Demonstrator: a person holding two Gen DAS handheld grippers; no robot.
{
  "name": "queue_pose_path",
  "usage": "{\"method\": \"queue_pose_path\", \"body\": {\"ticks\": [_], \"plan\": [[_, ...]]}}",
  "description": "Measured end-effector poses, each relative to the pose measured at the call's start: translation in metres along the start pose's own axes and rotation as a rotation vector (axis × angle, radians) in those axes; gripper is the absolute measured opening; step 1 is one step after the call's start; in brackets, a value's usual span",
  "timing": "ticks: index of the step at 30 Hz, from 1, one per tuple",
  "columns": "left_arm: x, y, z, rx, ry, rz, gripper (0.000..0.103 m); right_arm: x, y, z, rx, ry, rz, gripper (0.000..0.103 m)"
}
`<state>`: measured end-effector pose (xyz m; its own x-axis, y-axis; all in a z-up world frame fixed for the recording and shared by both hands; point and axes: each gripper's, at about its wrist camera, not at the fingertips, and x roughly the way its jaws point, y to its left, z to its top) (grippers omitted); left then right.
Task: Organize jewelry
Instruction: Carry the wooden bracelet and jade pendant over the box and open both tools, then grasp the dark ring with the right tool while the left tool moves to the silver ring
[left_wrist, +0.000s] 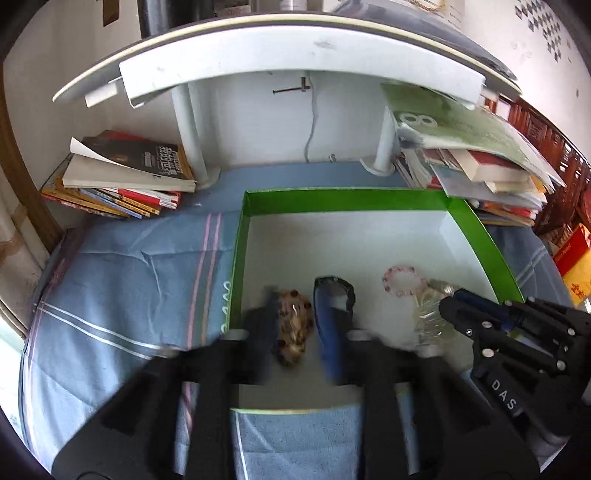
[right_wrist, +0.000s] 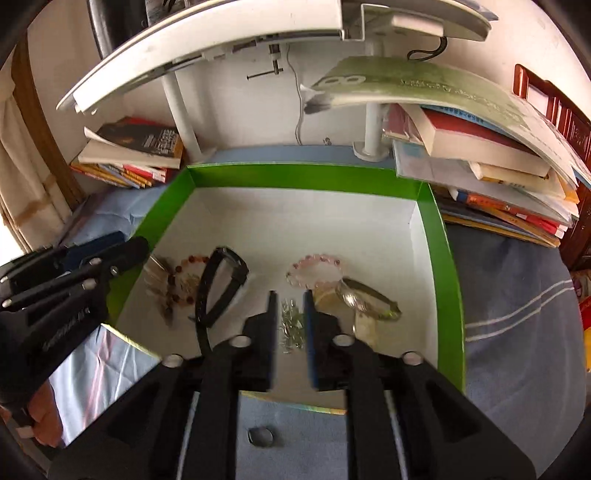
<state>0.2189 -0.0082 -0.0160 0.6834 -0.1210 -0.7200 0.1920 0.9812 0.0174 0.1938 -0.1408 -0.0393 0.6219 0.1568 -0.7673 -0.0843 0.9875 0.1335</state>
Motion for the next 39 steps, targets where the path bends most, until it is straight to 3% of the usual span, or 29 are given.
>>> {"method": "queue_pose_path", "body": {"ticks": [1,5,7,12,14,17,22,25,27,35,37,39], "plan": [[-0.004,-0.001,-0.002,0.013,-0.013,0.000,0.055,-0.010,-0.002,-0.008,-0.002,-0.016,0.000,0.028],[-0.039,-0.004,-0.031,0.084,-0.062,0.064,0.057,-0.046,-0.005,-0.043,-0.039,-0.028,0.024,0.028],[-0.051,-0.005,-0.053,0.093,-0.049,0.065,0.067,-0.052,-0.006,-0.059,-0.056,-0.003,0.027,0.028],[-0.060,-0.009,-0.112,0.070,0.010,0.028,0.070,-0.031,0.003,-0.089,-0.071,0.083,0.019,0.028],[-0.063,-0.006,-0.134,0.026,0.033,0.017,0.075,-0.015,0.011,-0.093,-0.059,0.120,0.065,0.029],[-0.062,-0.003,-0.153,-0.002,0.064,-0.006,0.075,-0.001,0.023,-0.091,-0.066,0.123,0.045,0.033],[-0.056,-0.007,-0.162,0.000,0.089,-0.009,0.075,0.012,0.033,-0.088,-0.079,0.126,0.005,0.033],[-0.053,-0.012,-0.163,0.009,0.096,-0.019,0.075,0.011,0.031,-0.090,-0.091,0.124,-0.042,0.020],[-0.052,-0.015,-0.162,0.014,0.099,-0.025,0.075,0.008,0.025,-0.092,-0.071,0.134,-0.018,0.020],[-0.048,-0.034,-0.159,0.042,0.097,-0.050,0.075,-0.015,0.000,-0.115,-0.052,0.138,-0.073,0.020],[-0.046,-0.037,-0.158,0.024,0.088,-0.045,0.066,-0.022,-0.008,-0.122,-0.042,0.134,-0.083,0.020],[-0.043,-0.043,-0.157,0.028,0.092,-0.056,0.065,-0.027,-0.013,-0.127,-0.036,0.128,-0.082,0.020]]}}
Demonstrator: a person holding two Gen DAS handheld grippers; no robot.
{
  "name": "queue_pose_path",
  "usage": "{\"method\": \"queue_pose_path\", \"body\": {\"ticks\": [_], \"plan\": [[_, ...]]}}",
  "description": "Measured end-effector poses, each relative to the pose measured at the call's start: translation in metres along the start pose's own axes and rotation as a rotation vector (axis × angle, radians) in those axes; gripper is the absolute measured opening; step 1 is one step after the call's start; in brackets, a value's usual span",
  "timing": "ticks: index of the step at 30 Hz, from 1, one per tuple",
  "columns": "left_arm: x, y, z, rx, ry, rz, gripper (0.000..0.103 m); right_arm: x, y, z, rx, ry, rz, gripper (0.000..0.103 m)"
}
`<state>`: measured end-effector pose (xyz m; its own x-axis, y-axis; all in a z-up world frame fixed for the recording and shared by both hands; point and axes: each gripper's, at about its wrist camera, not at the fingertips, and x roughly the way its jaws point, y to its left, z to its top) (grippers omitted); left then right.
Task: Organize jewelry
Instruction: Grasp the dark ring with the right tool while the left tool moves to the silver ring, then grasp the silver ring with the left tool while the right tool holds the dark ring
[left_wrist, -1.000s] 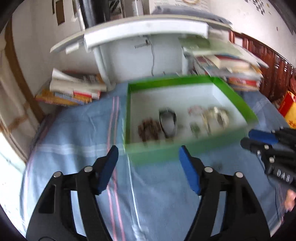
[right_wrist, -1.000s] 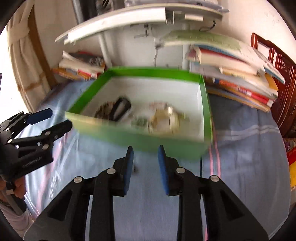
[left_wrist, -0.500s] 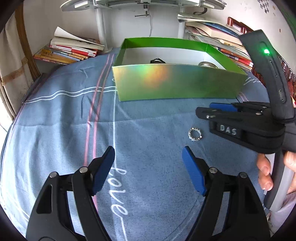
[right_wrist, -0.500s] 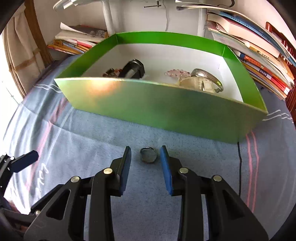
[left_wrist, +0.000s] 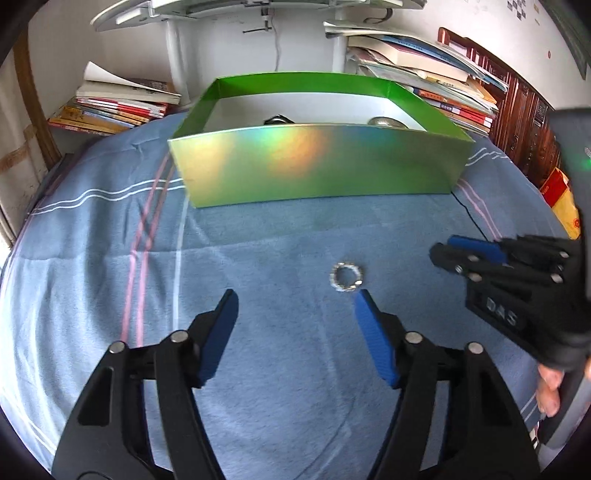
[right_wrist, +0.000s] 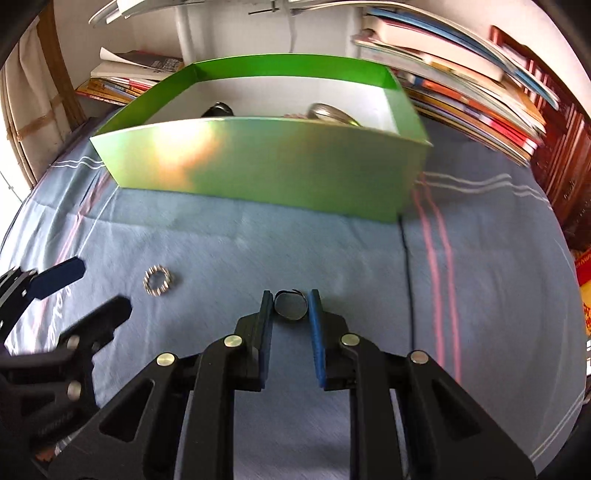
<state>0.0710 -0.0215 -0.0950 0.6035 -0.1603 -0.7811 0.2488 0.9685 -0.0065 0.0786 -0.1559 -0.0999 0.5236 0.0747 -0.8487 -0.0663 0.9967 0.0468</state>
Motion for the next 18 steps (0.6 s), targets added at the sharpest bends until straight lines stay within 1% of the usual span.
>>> {"method": "queue_pose_path", "body": {"ticks": [6,8,9,10,15,18], "plan": [[0.012,-0.021,0.009,0.040,-0.015,0.006,0.065,-0.005,-0.003,-0.007,-0.004,-0.020,-0.006,0.020],[0.021,-0.025,0.013,0.046,-0.003,0.022,0.056,-0.005,-0.003,-0.007,-0.004,-0.022,-0.004,0.020],[0.024,-0.027,0.014,0.048,0.008,0.026,0.049,-0.005,-0.004,-0.007,-0.002,-0.024,-0.001,0.020],[0.026,-0.028,0.014,0.044,0.002,0.016,0.045,-0.004,-0.005,-0.006,-0.001,-0.026,0.001,0.020],[0.027,-0.026,0.015,0.035,0.002,0.005,0.040,-0.005,-0.004,-0.006,-0.004,-0.032,0.001,0.022],[0.027,-0.027,0.015,0.033,0.001,0.009,0.040,-0.005,-0.003,-0.006,-0.003,-0.037,-0.003,0.022]]}}
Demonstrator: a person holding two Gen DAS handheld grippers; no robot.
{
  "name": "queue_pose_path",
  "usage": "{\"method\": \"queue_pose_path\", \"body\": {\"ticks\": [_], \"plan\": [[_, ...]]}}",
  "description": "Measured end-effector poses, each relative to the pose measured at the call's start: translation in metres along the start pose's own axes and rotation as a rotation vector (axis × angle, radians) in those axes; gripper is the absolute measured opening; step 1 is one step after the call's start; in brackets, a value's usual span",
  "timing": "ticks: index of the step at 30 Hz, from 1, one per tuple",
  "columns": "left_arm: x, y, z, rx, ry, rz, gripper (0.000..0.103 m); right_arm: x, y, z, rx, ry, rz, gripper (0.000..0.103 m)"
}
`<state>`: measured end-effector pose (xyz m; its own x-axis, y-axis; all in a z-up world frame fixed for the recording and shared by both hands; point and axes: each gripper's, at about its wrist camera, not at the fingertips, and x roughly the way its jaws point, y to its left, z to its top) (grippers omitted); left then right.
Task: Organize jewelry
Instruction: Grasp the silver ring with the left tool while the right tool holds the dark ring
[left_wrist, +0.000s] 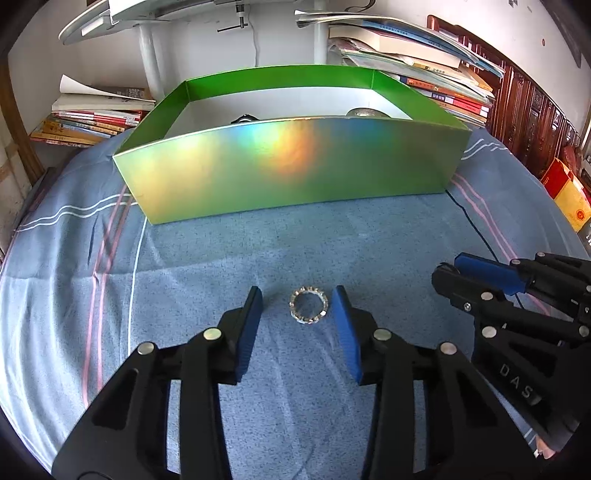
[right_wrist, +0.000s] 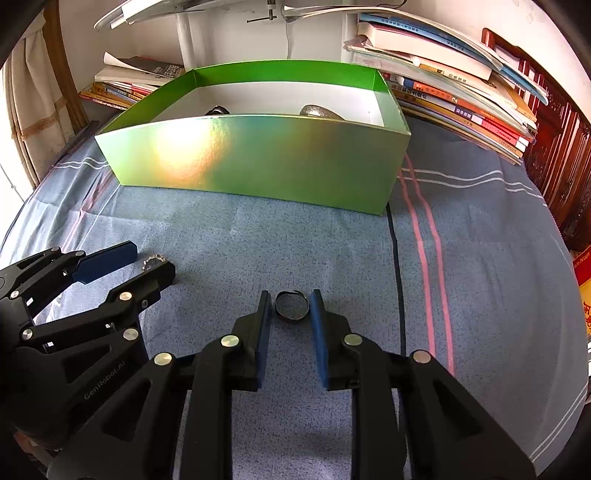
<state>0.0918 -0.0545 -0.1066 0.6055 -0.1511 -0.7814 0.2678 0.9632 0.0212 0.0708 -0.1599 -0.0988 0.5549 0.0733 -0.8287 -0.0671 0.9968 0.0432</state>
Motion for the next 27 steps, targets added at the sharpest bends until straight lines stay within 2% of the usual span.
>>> {"method": "queue_pose_path", "body": {"ticks": [5,8,10,11,17,22,27], "plan": [[0.000,0.000,-0.001,-0.018,-0.004,0.004,0.039,0.000,0.002,0.000,0.005,-0.004,-0.010,0.021],[-0.002,-0.001,-0.003,-0.025,-0.013,0.011,0.032,-0.001,0.004,-0.001,0.001,-0.007,-0.014,0.020],[-0.004,-0.001,-0.004,-0.037,-0.014,0.013,0.022,-0.001,0.004,-0.001,0.004,-0.010,-0.012,0.020],[-0.004,-0.001,-0.005,-0.042,-0.015,0.015,0.021,-0.001,0.004,-0.001,0.005,-0.011,-0.012,0.020],[-0.009,0.006,-0.010,-0.078,-0.016,0.008,0.021,-0.001,0.006,0.000,0.007,-0.004,-0.026,0.019],[-0.018,0.018,-0.016,-0.100,-0.013,-0.017,0.021,-0.008,0.008,0.002,0.019,-0.011,-0.005,0.020],[-0.027,0.026,-0.014,-0.108,-0.036,-0.001,0.021,-0.009,0.013,0.005,0.013,-0.014,-0.008,0.020]]}}
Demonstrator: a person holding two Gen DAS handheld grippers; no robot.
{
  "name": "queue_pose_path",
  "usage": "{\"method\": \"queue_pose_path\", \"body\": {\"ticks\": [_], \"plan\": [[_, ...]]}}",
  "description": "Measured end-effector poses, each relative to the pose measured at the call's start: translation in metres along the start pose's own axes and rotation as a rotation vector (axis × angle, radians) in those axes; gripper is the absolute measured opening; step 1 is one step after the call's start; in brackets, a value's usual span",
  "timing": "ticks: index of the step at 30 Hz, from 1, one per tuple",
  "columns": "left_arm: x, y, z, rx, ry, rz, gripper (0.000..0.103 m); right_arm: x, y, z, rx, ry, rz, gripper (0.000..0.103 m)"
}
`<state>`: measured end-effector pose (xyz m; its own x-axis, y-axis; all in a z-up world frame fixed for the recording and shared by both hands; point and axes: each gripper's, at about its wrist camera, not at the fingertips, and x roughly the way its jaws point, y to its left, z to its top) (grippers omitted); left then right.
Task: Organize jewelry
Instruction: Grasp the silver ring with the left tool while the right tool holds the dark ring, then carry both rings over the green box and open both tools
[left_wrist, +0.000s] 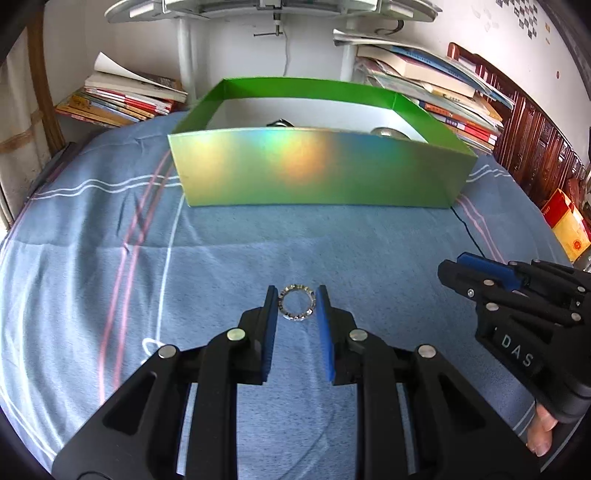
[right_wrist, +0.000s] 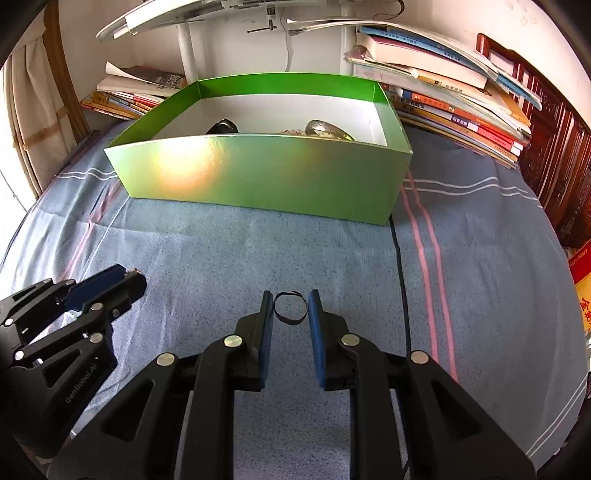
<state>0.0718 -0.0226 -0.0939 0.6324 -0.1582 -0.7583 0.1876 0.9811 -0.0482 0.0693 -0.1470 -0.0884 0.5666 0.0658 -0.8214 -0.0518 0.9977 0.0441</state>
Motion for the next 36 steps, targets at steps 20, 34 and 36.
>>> {"method": "queue_pose_path", "body": {"ticks": [20,34,36], "plan": [[-0.007,-0.007,0.000,0.017,-0.002,0.004,0.021,-0.006,-0.001,-0.006,0.010,-0.011,0.027,0.020],[-0.039,0.005,0.045,0.046,-0.089,0.000,0.021,-0.064,-0.005,0.046,-0.001,-0.188,0.040,0.020],[-0.046,0.008,0.065,0.058,-0.126,0.015,0.021,-0.074,-0.008,0.068,0.007,-0.246,0.029,0.020]]}}
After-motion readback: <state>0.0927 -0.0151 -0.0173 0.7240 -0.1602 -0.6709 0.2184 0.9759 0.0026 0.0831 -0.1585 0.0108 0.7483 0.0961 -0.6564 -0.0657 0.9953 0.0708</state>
